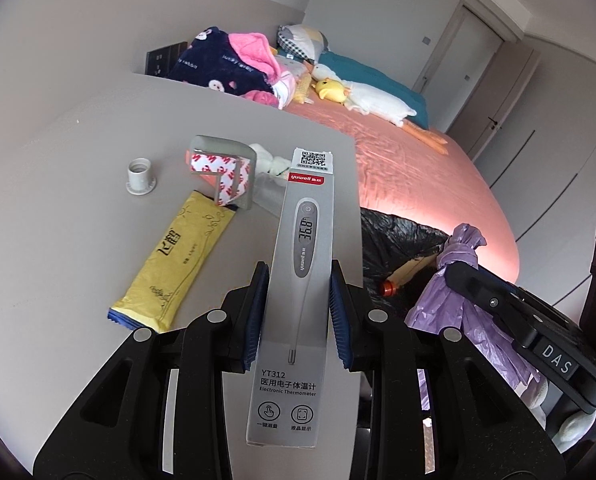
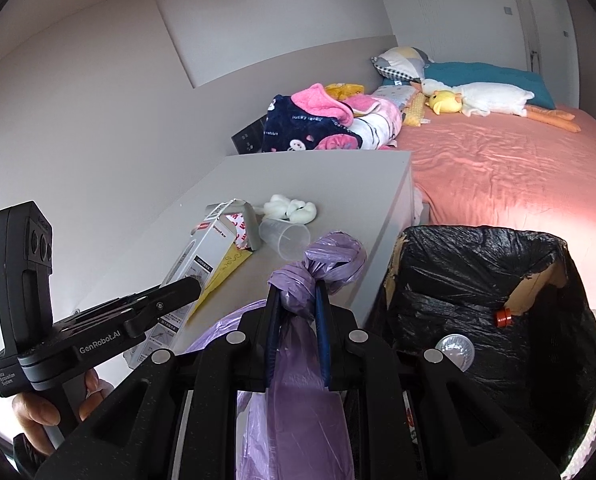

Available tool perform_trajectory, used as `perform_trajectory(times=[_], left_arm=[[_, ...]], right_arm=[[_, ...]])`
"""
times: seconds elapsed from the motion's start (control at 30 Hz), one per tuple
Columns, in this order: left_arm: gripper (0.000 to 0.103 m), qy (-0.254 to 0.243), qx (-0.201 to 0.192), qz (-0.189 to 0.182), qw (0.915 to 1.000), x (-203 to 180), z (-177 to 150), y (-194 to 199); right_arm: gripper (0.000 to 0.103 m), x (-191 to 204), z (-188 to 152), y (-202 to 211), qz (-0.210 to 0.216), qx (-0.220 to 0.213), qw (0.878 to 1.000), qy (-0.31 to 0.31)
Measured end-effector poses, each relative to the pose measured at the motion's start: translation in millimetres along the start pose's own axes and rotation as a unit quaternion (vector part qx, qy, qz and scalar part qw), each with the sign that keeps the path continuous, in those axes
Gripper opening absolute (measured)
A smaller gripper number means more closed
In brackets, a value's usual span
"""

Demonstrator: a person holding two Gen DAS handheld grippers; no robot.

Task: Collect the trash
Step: 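Carry the thermometer box and purple bag toward the trash bin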

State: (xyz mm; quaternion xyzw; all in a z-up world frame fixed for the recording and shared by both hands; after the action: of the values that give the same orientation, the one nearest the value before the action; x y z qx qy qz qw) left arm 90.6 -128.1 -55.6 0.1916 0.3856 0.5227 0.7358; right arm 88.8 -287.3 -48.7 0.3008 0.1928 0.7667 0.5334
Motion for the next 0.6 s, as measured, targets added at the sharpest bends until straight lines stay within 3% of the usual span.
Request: perform_trajectory(times=[0.6], left_arm=[[0.030, -0.046, 0.032, -0.045, 0.9974, -63.9, -2.7, -35.3]], right_arm=[[0.018, -61.9, -3.1, 23.4, -0.042, -0.014, 0.998, -0.046]])
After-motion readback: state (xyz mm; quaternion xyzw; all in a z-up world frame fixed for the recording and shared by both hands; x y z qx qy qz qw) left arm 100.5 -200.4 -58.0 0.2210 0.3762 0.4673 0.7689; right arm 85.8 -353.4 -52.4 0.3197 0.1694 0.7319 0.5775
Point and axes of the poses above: each gripper's, at about its wrist camera, not at the fingertips, and y roughly against the way its jaws point, x to its left, z to its top, the point moved 5 cm from there along -y, roughly the way its jaws point, and after that the axes turned 4 degrees about y, right-handed, at the moved point
